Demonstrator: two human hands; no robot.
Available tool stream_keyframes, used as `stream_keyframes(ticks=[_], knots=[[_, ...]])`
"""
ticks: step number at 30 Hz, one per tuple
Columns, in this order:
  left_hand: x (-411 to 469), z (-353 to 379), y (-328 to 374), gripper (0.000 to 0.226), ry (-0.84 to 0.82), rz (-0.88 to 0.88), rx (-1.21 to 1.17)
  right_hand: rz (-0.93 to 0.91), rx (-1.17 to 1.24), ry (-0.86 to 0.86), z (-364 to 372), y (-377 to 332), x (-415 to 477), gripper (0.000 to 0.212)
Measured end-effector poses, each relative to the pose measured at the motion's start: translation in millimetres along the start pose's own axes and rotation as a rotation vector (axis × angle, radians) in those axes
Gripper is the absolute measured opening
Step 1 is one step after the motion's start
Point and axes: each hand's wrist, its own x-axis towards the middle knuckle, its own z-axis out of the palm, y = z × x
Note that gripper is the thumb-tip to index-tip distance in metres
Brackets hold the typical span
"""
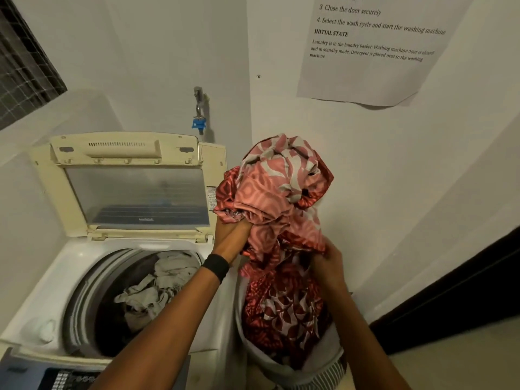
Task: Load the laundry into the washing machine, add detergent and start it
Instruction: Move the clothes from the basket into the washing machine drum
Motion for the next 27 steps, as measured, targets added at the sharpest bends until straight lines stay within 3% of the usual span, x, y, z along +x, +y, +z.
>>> stream_keyframes(ticks=[2,4,7,11,16,22,27], knots=[[-3.4,-12.0,2.5,0.031,0.016,-0.011,0.023,-0.054,0.248,0.013,-11.5,-42.3,3.8,0.029],[-7.2,-25.4,3.5,0.038,0.016,0.000,0.038,-0.218,0.387,-0.120,-9.5,-83.7,-0.2,0.045],[-13.8,-46.2,3.6,0.039,-0.005,0.029,0.081,-0.417,0.209,-0.274,24.1,-116.0,-0.2,0.058],[-24.6,-93.4,2.8,0.044,0.015,0.060,0.133,-0.413,0.022,-0.390,89.5,-122.1,-9.9,0.055],[-49.3,-179.9,-10.9,0.101,0.088,0.030,0.236,-0.391,0.062,-0.623,166.7,-109.4,-42.7,0.050],[-68.5,-257.7,-40.2,0.059,0.239,0.020,0.144,-0.369,0.023,-0.728,254.2,-84.1,-79.3,0.049],[-54.2,-315.9,-83.8,0.057,0.231,-0.063,0.185,-0.323,-0.058,-0.727,308.7,-63.8,-96.3,0.052]])
